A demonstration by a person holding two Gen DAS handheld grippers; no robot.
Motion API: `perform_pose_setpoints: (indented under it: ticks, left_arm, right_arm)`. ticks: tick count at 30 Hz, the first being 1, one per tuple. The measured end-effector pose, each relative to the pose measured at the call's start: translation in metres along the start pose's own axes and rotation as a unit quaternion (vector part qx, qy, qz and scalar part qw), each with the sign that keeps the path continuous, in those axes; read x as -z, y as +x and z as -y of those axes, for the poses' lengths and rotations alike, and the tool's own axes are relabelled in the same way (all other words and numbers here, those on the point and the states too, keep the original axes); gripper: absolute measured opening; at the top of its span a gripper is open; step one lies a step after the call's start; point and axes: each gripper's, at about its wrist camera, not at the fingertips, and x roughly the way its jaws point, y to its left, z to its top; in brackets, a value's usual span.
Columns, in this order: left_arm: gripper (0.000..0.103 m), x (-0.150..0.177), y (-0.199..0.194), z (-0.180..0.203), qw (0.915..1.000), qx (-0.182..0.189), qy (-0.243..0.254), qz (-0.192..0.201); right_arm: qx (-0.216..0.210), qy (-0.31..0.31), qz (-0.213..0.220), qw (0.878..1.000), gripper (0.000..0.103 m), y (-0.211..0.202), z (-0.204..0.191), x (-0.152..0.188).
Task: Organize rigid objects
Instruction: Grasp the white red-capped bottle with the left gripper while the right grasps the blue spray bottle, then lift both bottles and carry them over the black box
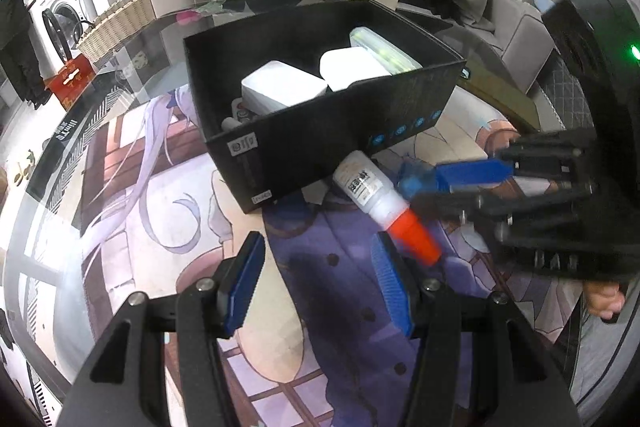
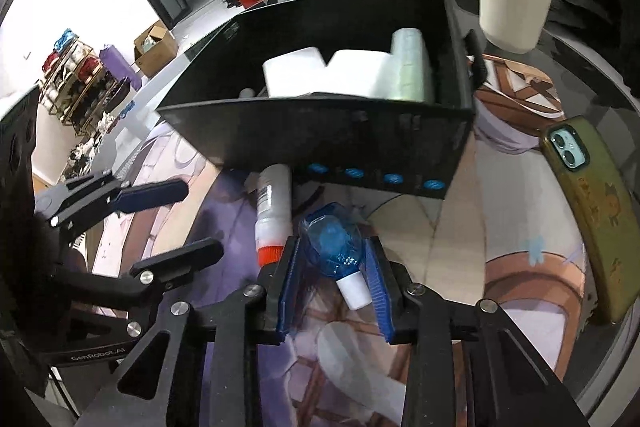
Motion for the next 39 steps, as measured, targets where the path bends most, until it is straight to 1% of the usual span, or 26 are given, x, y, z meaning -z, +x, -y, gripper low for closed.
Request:
perform_pose_setpoints:
  ticks: [4,7,11,17,18,19,20,21,22,23,24,26,27,28,29,31,36,39]
  left_arm:
    - [0.055,-0.001,0.000,-0.003,1.0000,0.002,-0.006,0.000]
    - [0.055,-0.003,0.001,0.000,1.0000,0.007,-0.006,0.000]
    - [0.055,-0.009,0.007,0.008,0.9999,0.004,0.008,-0.005]
    - [0.053,-0.018,0.021,0.015,0.9998,0.008,0.012,-0.015]
    - [0.051,-0.020,0.023,0.017,0.9998,0.006,0.015,-0.014]
    - [0.046,-0.022,0.025,0.018,0.9997,0.002,0.017,-0.014]
    - [0.038,-0.022,0.028,0.019,0.9997,0.001,0.018,-0.017]
    - [0.032,-0.023,0.031,0.018,0.9996,0.005,0.016,-0.024]
    - [0.028,-0.024,0.033,0.018,0.9996,0.005,0.015,-0.024]
    - [0.023,-0.024,0.033,0.019,0.9995,0.002,0.019,-0.024]
    - [0.021,-0.024,0.033,0.020,0.9994,0.001,0.022,-0.026]
    - [0.020,-0.021,0.031,0.019,0.9994,-0.001,0.025,-0.025]
    - [0.019,-0.019,0.030,0.018,0.9994,-0.002,0.026,-0.024]
    - [0.019,-0.017,0.028,0.016,0.9994,-0.005,0.025,-0.024]
    - [0.019,-0.015,0.027,0.015,0.9994,-0.008,0.024,-0.023]
    - [0.019,-0.011,0.024,0.011,0.9994,-0.012,0.021,-0.023]
    - [0.020,-0.001,0.018,0.001,0.9995,-0.011,0.008,-0.028]
    - [0.020,0.004,0.015,0.000,0.9995,-0.012,0.011,-0.027]
  right_arm:
    - [-0.009,-0.017,-0.006,1.000,0.031,0.000,-0.010,0.007]
    - [0.007,-0.017,-0.004,1.000,0.031,0.000,-0.009,0.006]
    - [0.032,-0.010,0.004,0.999,0.031,-0.003,-0.001,0.006]
    - [0.042,0.001,0.008,0.999,0.031,-0.008,0.008,0.010]
    - [0.041,0.000,0.011,0.999,0.034,-0.009,0.008,0.010]
    - [0.043,0.000,0.015,0.999,0.036,-0.010,0.010,0.011]
    - [0.046,0.001,0.018,0.999,0.039,-0.010,0.011,0.011]
    - [0.048,0.001,0.020,0.999,0.048,-0.011,0.012,0.011]
    - [0.048,0.001,0.022,0.999,0.052,-0.012,0.018,0.010]
    - [0.049,0.000,0.023,0.999,0.052,-0.012,0.017,0.010]
    - [0.051,-0.003,0.023,0.998,0.052,-0.011,0.015,0.009]
    - [0.053,-0.010,0.023,0.998,0.052,-0.009,0.011,0.007]
    - [0.053,-0.011,0.022,0.998,0.052,-0.006,0.008,0.007]
    - [0.052,-0.012,0.019,0.998,0.048,-0.005,0.007,0.009]
    - [0.050,-0.013,0.014,0.999,0.044,-0.004,0.006,0.009]
    - [0.056,-0.020,0.012,0.998,0.032,-0.003,0.002,0.010]
    - [0.045,-0.018,0.006,0.999,0.032,-0.001,-0.004,0.010]
    - [0.043,-0.016,0.006,0.999,0.032,0.001,-0.007,0.009]
